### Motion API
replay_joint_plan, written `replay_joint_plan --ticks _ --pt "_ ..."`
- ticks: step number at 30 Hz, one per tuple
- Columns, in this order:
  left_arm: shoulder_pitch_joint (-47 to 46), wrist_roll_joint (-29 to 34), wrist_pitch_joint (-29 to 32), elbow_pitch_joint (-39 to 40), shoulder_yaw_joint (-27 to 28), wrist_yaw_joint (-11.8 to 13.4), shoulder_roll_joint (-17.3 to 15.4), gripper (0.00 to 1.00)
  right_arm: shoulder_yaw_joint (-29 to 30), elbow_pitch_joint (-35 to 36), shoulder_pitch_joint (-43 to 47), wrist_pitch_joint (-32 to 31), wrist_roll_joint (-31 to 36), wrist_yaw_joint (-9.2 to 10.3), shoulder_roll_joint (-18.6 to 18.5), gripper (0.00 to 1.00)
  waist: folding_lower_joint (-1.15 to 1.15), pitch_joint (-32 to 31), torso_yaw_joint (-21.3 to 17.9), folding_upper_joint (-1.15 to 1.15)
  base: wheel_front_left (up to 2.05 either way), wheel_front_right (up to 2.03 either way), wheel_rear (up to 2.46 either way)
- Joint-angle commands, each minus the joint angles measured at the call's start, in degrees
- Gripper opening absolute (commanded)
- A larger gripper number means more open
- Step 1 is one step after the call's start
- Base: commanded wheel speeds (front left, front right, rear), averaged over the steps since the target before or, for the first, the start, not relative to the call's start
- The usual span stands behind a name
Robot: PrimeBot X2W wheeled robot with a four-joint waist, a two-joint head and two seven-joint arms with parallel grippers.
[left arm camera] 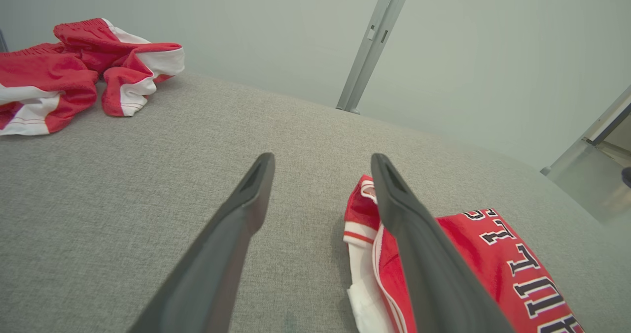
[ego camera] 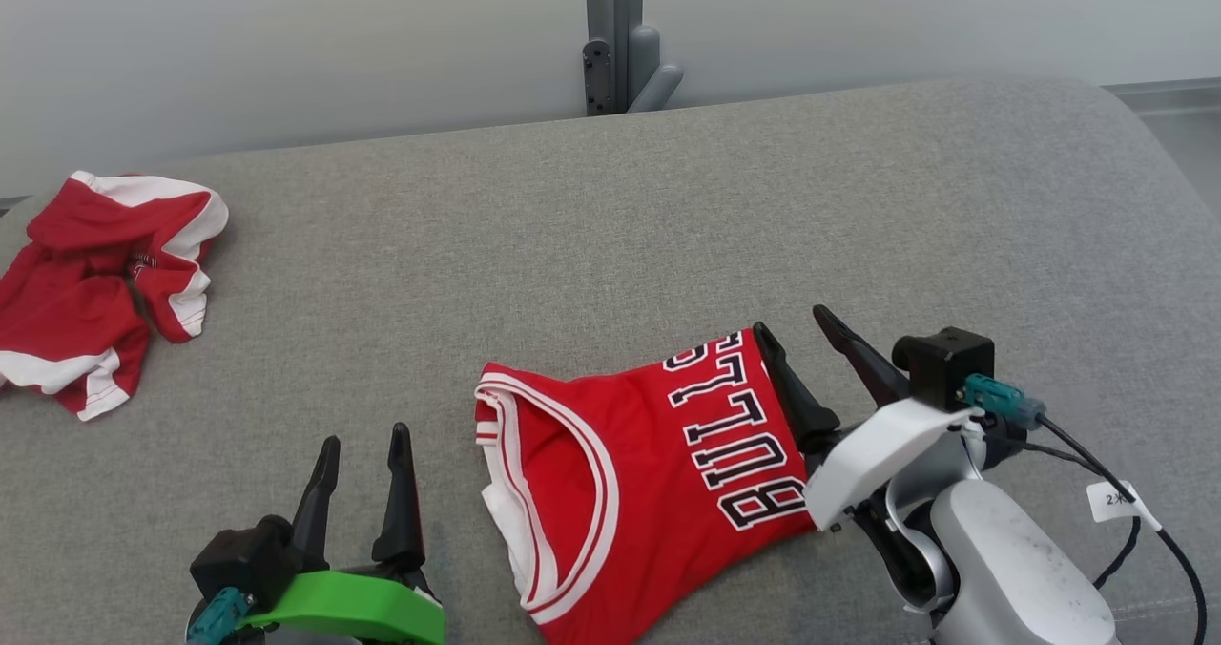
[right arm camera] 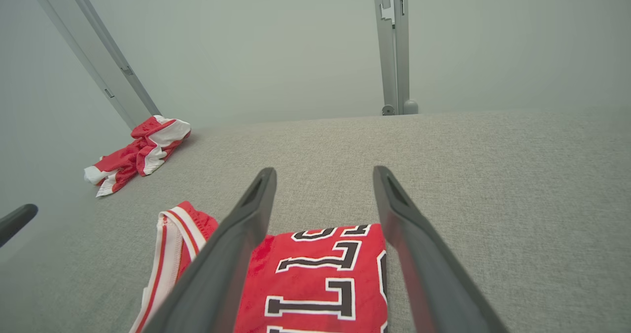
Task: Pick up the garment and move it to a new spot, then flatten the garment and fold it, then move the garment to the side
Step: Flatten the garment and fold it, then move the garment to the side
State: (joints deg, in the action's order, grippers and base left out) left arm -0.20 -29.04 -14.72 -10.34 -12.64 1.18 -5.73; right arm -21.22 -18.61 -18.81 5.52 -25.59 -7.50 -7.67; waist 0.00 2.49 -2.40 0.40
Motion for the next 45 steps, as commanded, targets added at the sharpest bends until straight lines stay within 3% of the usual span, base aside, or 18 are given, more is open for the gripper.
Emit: replay_joint_plan --ticks 1,11,23,45 --pt "0.0 -0.2 -0.1 0.0 0.0 0.2 -0.1 1.0 0.6 0.3 1.2 0.4 0.9 0.03 0.2 1.0 0.0 0.0 0.0 -0.4 0.0 0.0 0.0" --pt "1.2 -0.6 -0.3 0.7 1.1 0.8 -0.3 1.0 8.7 2.4 7.0 2.7 7.7 0.03 2.0 1.0 0.0 -0.4 -0.5 -0.4 0.0 0.0 0.0" --pt "5.1 1.2 -0.5 2.9 4.0 2.6 0.2 1.0 17.2 10.5 14.5 3.9 15.1 0.03 4.6 1.0 0.0 -1.1 -0.4 -0.4 0.0 0.0 0.0" --pt "7.0 7.2 -0.5 5.3 6.8 2.9 1.1 1.0 17.4 12.4 16.6 3.1 12.4 0.03 4.8 1.0 0.0 -1.5 0.3 -0.4 0.0 0.0 0.0"
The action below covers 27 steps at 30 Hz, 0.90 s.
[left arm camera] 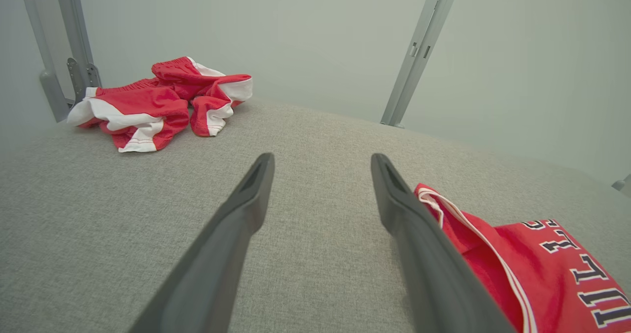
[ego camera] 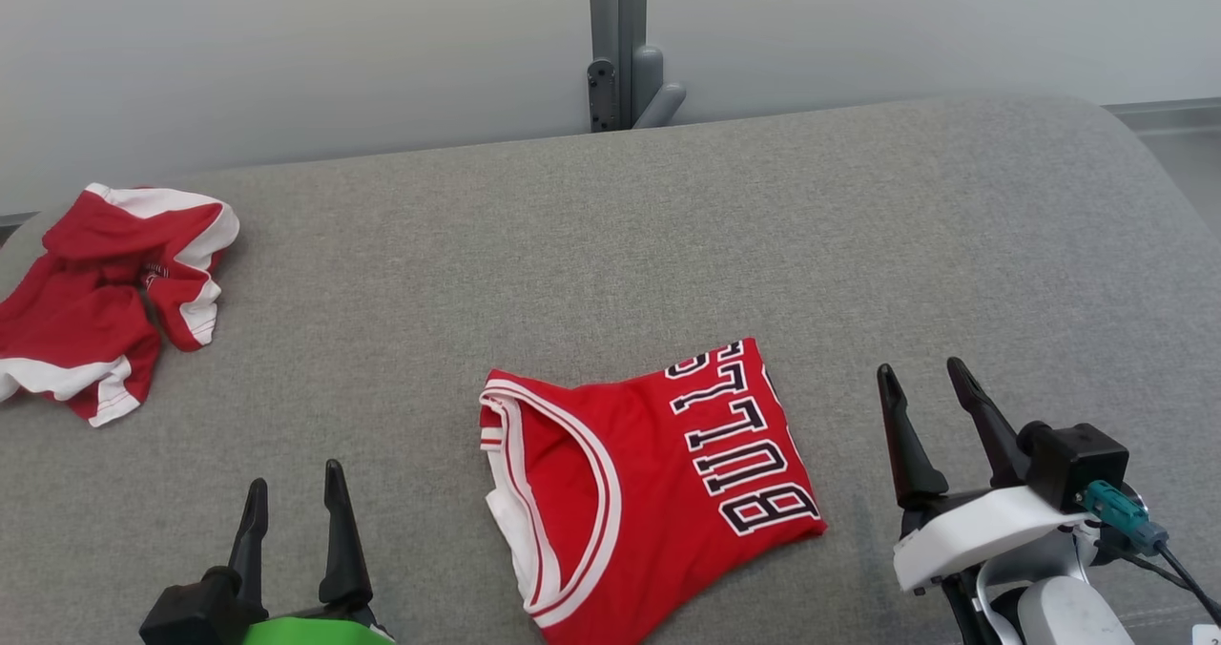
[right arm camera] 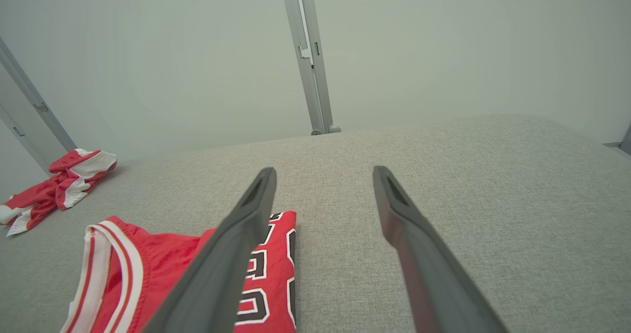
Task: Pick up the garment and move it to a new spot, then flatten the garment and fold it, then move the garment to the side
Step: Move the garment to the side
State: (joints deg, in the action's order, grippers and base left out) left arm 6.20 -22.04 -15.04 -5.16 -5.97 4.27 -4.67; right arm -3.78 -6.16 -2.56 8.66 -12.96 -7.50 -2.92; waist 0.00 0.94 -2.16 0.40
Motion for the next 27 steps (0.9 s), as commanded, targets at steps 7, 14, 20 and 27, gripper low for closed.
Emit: replay_joint_plan --ticks 7,14,20,27 --pt "-0.3 0.9 -0.1 -0.4 0.3 -0.7 0.2 1.0 -2.3 -3.4 -1.7 -3.1 -1.8 0.03 0.0 1.0 0.0 0.3 0.7 -0.4 0.0 0.0 0.0" --pt "-1.4 1.2 -0.1 -0.8 -0.2 -1.0 0.5 1.0 -7.1 -11.5 -7.7 -10.6 -6.1 0.03 -3.4 1.0 0.0 1.3 2.4 -0.4 0.0 0.0 0.0" --pt "-2.2 1.6 -0.1 -1.2 -0.4 -1.3 0.7 1.0 -12.2 -19.7 -13.2 -14.7 -11.8 0.03 -7.5 1.0 0.0 2.7 5.3 -0.4 0.0 0.0 0.0" --pt "-2.9 1.7 -0.1 -1.9 -0.4 -1.8 0.9 1.0 -17.3 -26.0 -17.5 -17.2 -19.1 0.03 -10.3 1.0 0.0 3.9 7.8 -0.4 0.0 0.0 0.0"
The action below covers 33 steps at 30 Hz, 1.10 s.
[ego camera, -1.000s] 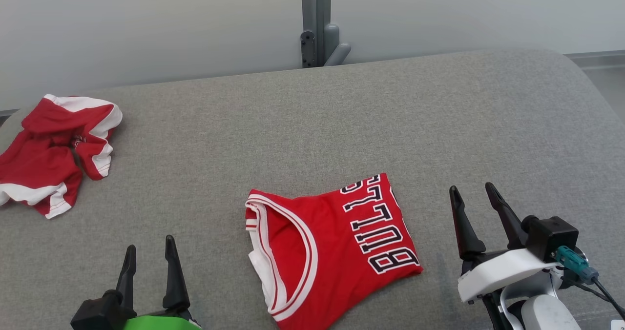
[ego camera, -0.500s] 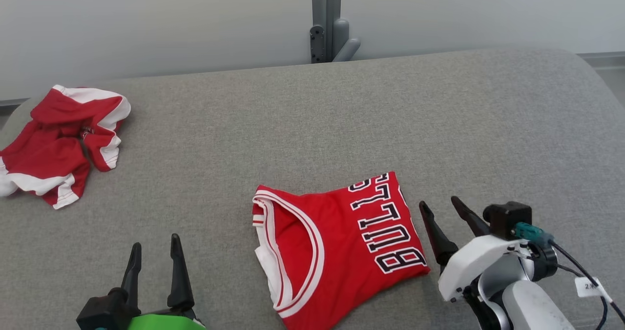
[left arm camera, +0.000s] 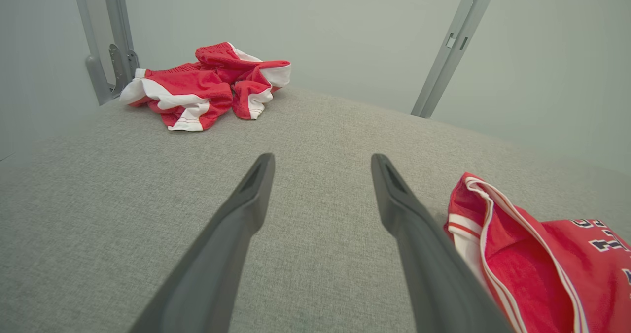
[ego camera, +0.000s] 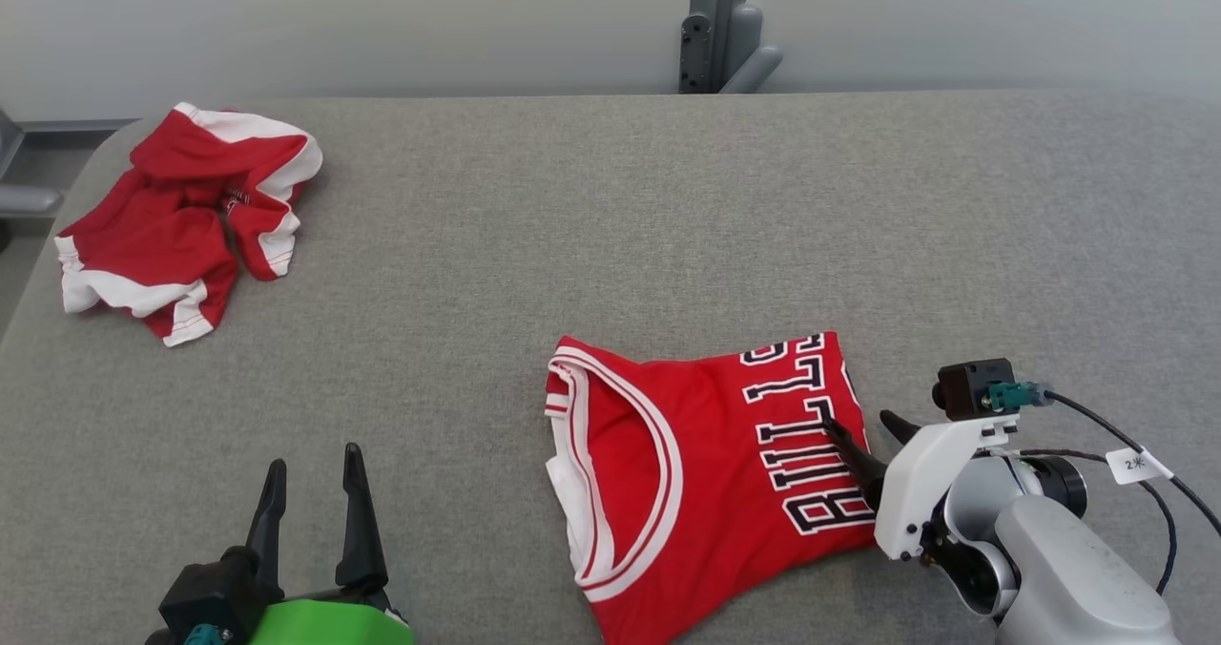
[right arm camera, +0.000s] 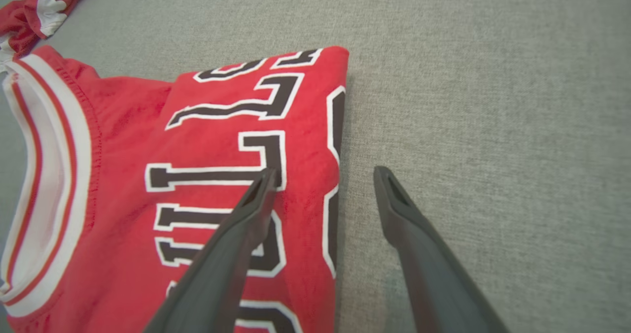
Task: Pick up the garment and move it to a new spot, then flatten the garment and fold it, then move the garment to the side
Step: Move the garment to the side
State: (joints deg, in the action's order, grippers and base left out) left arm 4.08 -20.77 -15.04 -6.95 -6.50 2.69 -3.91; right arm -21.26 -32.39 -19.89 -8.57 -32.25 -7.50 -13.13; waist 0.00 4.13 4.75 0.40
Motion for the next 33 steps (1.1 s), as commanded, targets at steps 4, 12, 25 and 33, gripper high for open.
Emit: replay_joint_plan --ticks 4,12,25,33 --pt "-1.2 0.5 -0.1 -0.4 -0.1 -0.5 0.2 1.0 -2.3 -4.0 -2.7 -0.8 -4.4 0.03 -1.1 1.0 0.0 1.3 2.2 -0.4 0.0 0.0 0.0" --pt "-1.6 1.0 -0.1 -1.2 0.5 -1.2 0.3 1.0 -8.9 -8.6 -6.3 -1.1 -11.6 0.02 -1.7 0.23 0.0 1.7 3.4 -0.4 0.0 0.0 0.0" --pt "-3.6 2.5 -0.1 -1.2 -0.7 -2.8 0.1 1.0 -13.7 -13.8 -14.0 6.0 -14.5 0.06 -5.5 0.0 0.0 3.0 -1.7 -0.4 0.0 0.0 0.0" --pt "-7.2 3.7 -0.1 -1.7 -2.3 -4.1 0.2 1.0 -14.5 -15.7 -18.7 7.9 -15.2 0.06 -8.3 0.0 0.0 6.1 -12.0 -0.4 0.0 0.0 0.0"
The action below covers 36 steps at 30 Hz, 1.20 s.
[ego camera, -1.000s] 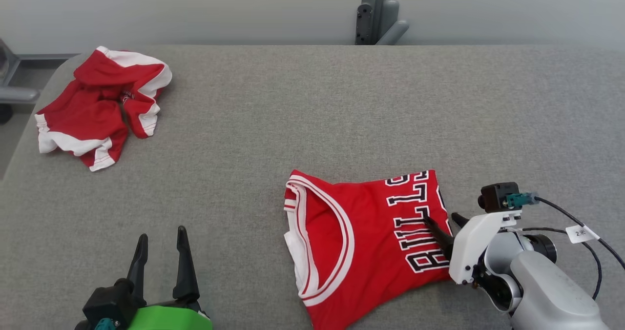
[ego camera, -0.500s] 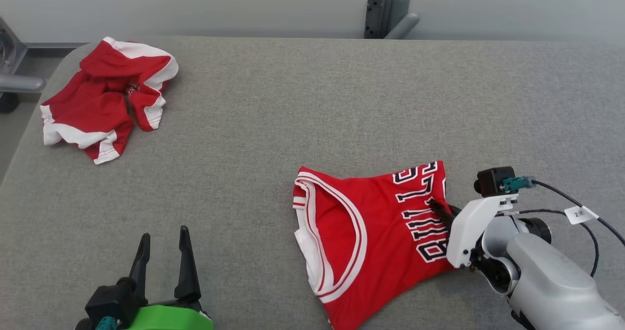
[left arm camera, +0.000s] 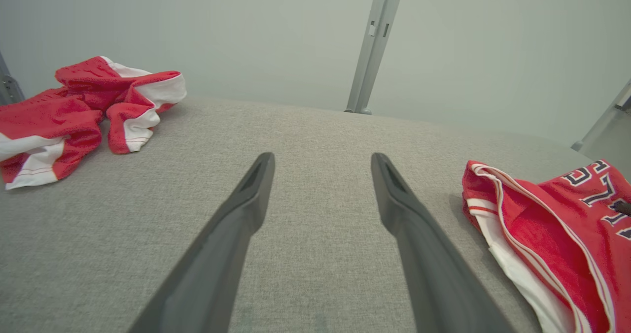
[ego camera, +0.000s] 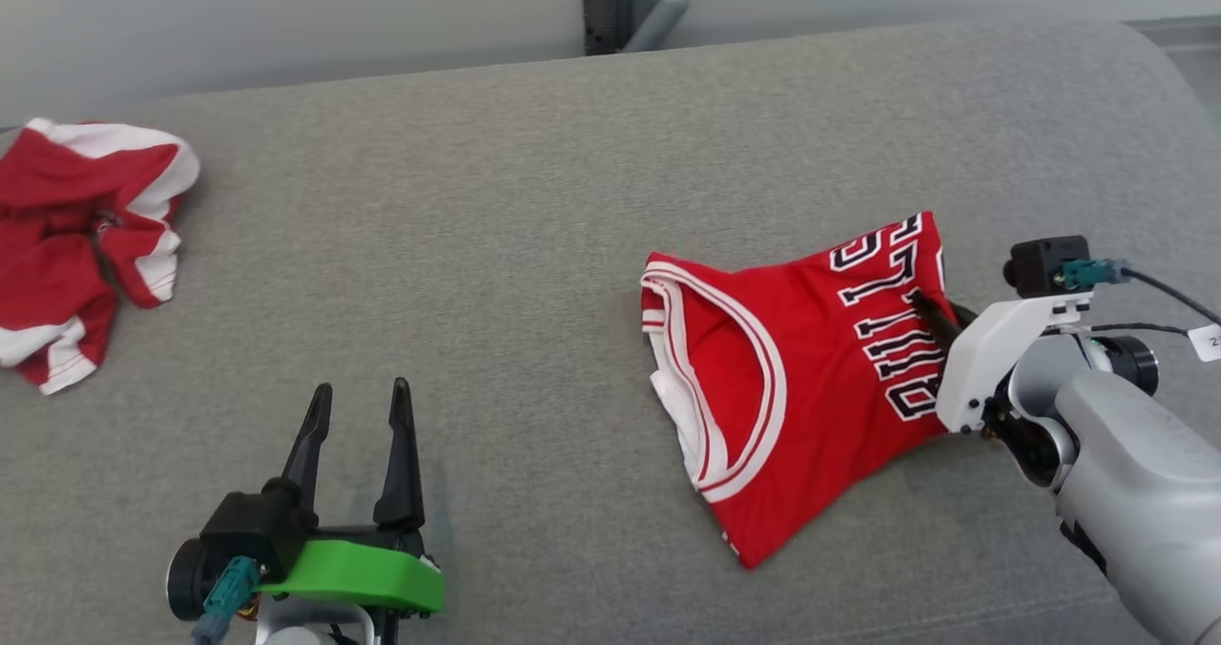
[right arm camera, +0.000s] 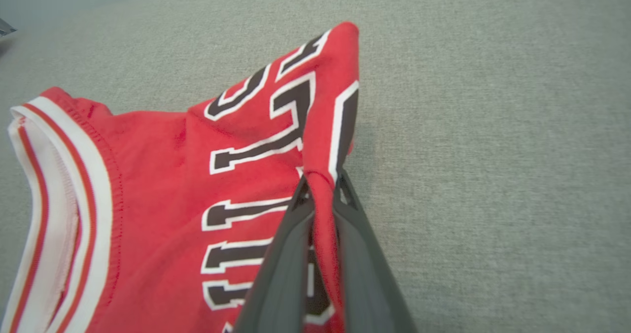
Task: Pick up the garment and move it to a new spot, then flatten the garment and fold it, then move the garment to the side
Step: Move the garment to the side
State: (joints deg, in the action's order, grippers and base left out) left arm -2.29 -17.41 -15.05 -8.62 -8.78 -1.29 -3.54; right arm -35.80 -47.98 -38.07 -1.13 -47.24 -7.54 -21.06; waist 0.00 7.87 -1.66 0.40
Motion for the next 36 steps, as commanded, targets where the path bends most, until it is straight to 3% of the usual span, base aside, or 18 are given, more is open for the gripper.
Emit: replay_joint_plan --ticks 1,3,9,16,26,36 --pt "-1.4 0.6 -0.1 -0.2 -0.5 -0.4 -0.1 1.0 0.2 -0.4 -1.0 0.6 -0.4 0.11 -0.9 0.0 0.0 2.9 -6.9 -0.4 0.0 0.0 0.0" --pt "-2.7 1.3 -0.1 -0.5 -1.0 -0.6 -0.1 1.0 0.2 -0.8 -2.7 1.5 -0.7 0.11 -1.5 0.0 0.0 4.2 -11.4 -0.4 0.0 0.0 0.0" --pt "-5.1 2.1 0.0 -1.1 -2.1 -1.0 -0.9 1.0 0.2 -2.0 -5.6 3.4 -1.3 0.11 -0.8 0.0 0.0 6.2 -19.0 -0.4 0.0 0.0 0.0" --pt "-7.0 2.5 0.6 -1.5 -2.7 -1.2 -1.7 1.0 -0.8 -4.1 -8.7 4.9 -1.6 0.11 1.6 0.0 0.0 7.6 -22.9 -0.4 0.0 0.0 0.0" --pt "-7.6 2.0 0.6 -1.5 -2.7 -0.7 -2.4 1.0 -1.7 -7.9 -13.6 8.0 -2.1 0.11 3.2 0.0 0.0 8.8 -19.6 -0.4 0.0 0.0 0.0" --pt "-7.1 1.8 0.9 0.6 -2.0 0.2 -3.2 1.0 -1.3 -11.2 -20.0 10.1 -2.6 0.11 0.5 0.0 0.0 10.9 -14.3 -0.4 0.0 0.0 0.0"
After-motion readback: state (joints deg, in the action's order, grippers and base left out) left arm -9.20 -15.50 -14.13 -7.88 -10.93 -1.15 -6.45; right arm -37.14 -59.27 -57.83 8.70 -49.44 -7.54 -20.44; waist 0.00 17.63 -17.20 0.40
